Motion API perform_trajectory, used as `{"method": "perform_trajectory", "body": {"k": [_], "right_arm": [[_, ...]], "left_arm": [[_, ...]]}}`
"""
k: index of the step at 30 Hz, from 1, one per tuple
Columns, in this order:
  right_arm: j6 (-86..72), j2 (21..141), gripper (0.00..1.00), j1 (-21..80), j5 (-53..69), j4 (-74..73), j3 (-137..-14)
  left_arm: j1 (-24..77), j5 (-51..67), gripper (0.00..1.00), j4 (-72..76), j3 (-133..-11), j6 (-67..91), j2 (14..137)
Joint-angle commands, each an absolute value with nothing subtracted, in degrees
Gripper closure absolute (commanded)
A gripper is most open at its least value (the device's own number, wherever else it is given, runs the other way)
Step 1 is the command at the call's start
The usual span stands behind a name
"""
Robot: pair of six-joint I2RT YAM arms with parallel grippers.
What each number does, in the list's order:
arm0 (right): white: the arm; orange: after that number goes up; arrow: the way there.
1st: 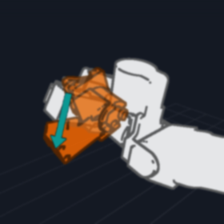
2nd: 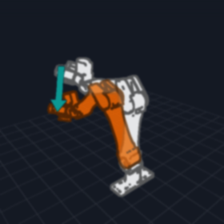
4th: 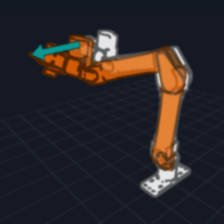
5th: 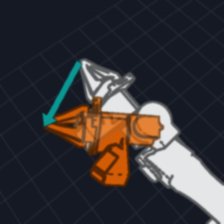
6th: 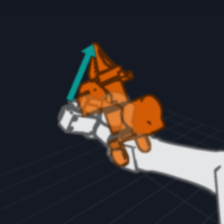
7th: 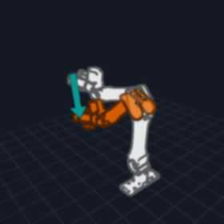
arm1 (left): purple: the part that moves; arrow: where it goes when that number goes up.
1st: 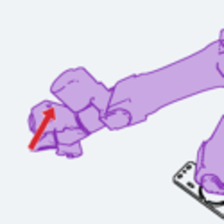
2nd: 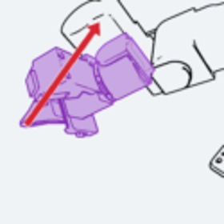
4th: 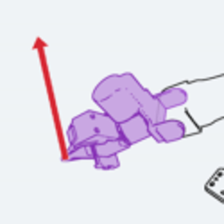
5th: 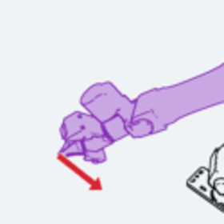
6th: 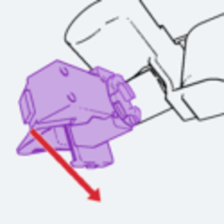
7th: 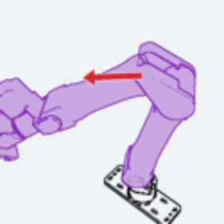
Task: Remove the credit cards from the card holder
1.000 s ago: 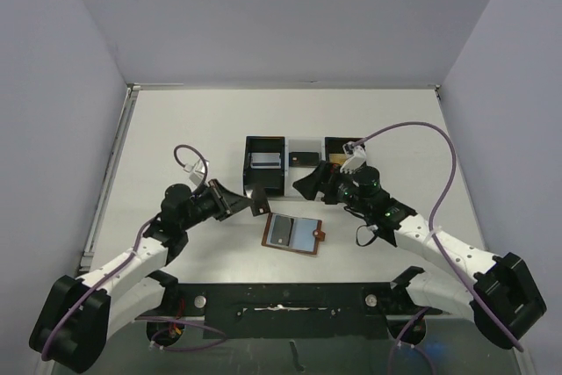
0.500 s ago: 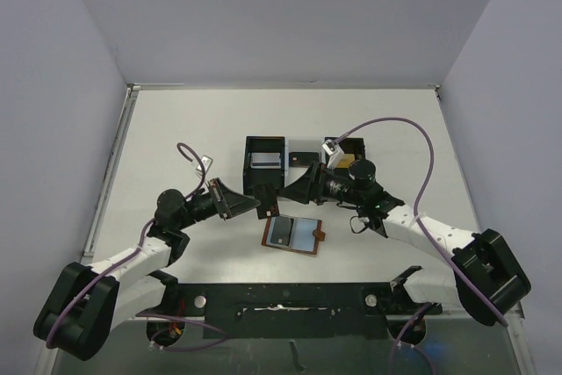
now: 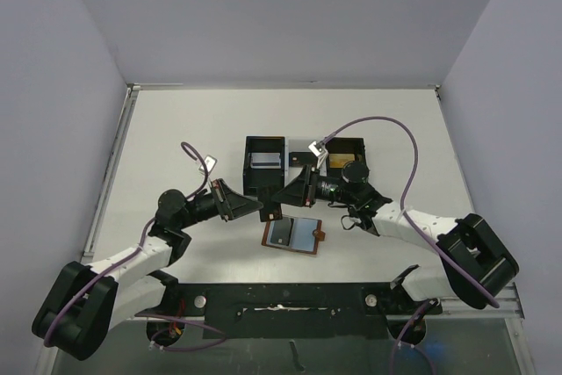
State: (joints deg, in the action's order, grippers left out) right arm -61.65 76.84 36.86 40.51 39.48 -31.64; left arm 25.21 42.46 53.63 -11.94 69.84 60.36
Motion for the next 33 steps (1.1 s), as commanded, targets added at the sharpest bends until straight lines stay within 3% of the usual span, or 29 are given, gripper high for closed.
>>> {"method": "perform_trajectory", "body": {"k": [1,5,10,16,23,26,31,33], "right_arm": [[-63.55,76.58,0.72,37.23,43.33,47.70,-32.77],[-64.06,76.40,0.85,36.82,46.98,48.95,-32.27],[-67.96,77.86,0.86,37.02,49.66,55.05,-31.45],[-66.63,77.16,0.81,37.11,49.17,52.79,-31.58],[-66.21,76.72,1.00,37.15,48.87,51.87,-31.40],[-64.90,75.37,1.00,37.11,48.06,49.92,-31.41],[-55.85,70.55,1.00,36.87,42.84,35.39,-34.04],[-51.39,68.43,1.00,36.80,39.26,27.59,-36.00]], "left_arm": [[25.66,41.53,1.00,57.23,-13.93,68.70,59.08],[25.75,40.70,1.00,56.16,-13.84,68.20,57.97],[25.84,41.03,1.00,56.34,-14.47,68.45,57.58],[25.93,40.45,1.00,55.81,-14.20,68.67,56.52],[25.93,38.17,1.00,55.22,-14.08,69.32,56.05],[25.93,38.38,0.99,53.98,-14.46,68.67,55.91],[25.78,36.42,0.44,41.37,-16.05,62.96,53.09],[25.75,31.94,0.34,29.22,-18.28,57.42,50.51]]}}
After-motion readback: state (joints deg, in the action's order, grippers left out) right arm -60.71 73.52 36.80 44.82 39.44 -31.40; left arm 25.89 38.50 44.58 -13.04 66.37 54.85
